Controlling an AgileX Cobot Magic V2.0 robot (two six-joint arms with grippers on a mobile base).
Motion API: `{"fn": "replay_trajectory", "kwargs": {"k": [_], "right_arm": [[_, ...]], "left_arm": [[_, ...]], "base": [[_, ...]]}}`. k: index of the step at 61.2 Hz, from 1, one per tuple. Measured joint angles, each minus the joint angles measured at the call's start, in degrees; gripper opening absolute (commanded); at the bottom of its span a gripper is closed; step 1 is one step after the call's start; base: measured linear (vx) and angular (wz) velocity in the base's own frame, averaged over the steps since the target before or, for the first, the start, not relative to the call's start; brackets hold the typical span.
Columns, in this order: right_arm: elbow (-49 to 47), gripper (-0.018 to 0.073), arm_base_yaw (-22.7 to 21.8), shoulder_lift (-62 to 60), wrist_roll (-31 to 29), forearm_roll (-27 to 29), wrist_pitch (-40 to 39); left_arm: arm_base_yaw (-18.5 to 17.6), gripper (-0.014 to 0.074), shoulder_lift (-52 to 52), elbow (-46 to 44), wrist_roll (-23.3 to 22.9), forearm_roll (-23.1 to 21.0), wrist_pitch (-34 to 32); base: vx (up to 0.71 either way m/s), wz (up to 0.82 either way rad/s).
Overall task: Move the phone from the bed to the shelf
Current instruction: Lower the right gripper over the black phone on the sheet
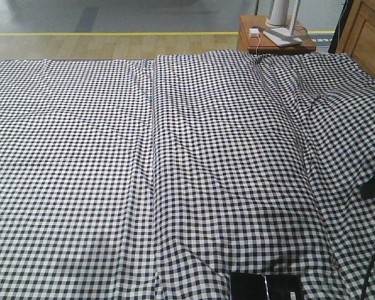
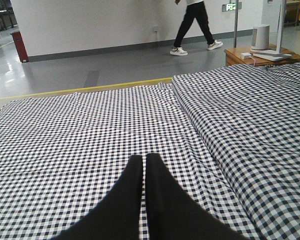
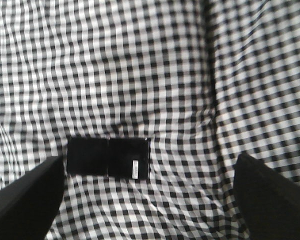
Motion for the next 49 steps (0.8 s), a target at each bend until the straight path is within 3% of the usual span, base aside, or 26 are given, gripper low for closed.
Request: {"fn": "replay_trajectory", "kwargs": {"k": [27, 49], "right_arm": [[-0.44, 0.0617, 0.00, 24.07, -17.98, 11.32, -1.62], [-3.79, 0.0599, 0.00, 41.15, -28.35, 18.49, 0.73]], "left_arm": [[0.00, 0.0001, 0.00, 0.00, 0.00, 0.00, 0.00], [0.00, 0.0001, 0.00, 0.00, 0.00, 0.00, 0.00]], "base": [[0.00, 0.00], [0.00, 0.00]]}}
